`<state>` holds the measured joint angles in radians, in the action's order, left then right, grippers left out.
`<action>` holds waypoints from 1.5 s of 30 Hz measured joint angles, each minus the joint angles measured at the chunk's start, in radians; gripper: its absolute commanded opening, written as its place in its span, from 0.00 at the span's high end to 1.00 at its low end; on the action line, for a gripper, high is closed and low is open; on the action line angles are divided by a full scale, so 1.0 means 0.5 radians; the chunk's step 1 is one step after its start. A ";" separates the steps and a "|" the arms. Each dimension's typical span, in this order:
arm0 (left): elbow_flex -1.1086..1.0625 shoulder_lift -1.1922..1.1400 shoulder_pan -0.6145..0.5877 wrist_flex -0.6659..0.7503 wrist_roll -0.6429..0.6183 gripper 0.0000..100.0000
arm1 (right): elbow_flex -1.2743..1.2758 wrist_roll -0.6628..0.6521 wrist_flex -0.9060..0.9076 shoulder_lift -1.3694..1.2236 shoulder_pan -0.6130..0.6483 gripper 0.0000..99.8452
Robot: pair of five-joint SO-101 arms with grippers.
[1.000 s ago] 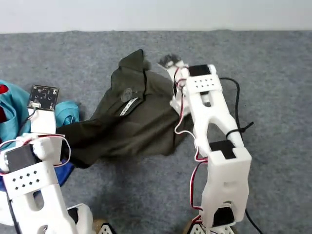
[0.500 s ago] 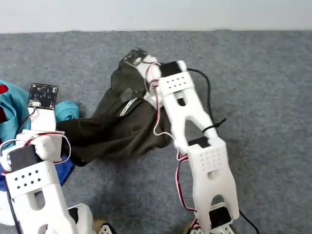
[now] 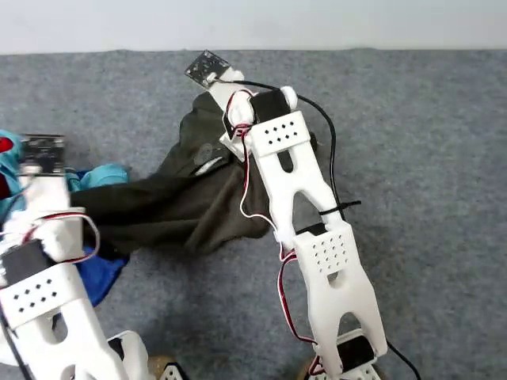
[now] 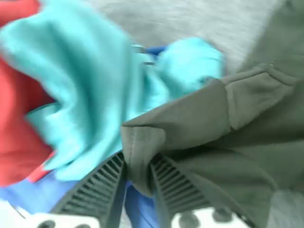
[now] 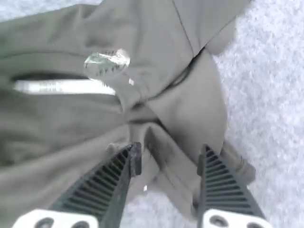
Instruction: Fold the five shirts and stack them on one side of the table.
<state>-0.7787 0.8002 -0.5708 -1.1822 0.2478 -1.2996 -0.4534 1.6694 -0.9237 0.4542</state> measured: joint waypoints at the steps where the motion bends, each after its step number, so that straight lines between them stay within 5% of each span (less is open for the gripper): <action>1: 0.000 0.000 -0.034 0.028 -0.025 0.98 | -0.052 0.003 0.080 0.000 0.006 0.79; 8: 0.000 -0.003 -0.074 0.107 -0.074 0.98 | 0.077 0.015 0.169 0.052 -0.006 0.79; 23: -0.129 -0.003 -0.092 0.445 -0.074 0.98 | 1.749 -0.089 0.169 0.967 0.310 0.79; 29: -0.129 -0.003 -0.092 0.540 -0.074 0.98 | 1.875 -0.110 0.169 0.979 0.405 0.70; 45: -0.255 -0.003 -0.092 0.552 -0.074 0.98 | 1.875 -0.110 0.061 0.577 0.537 0.70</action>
<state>-0.9060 0.7986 -0.6168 -0.9060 0.2110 -0.3621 -0.5086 1.7001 -0.6352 0.7227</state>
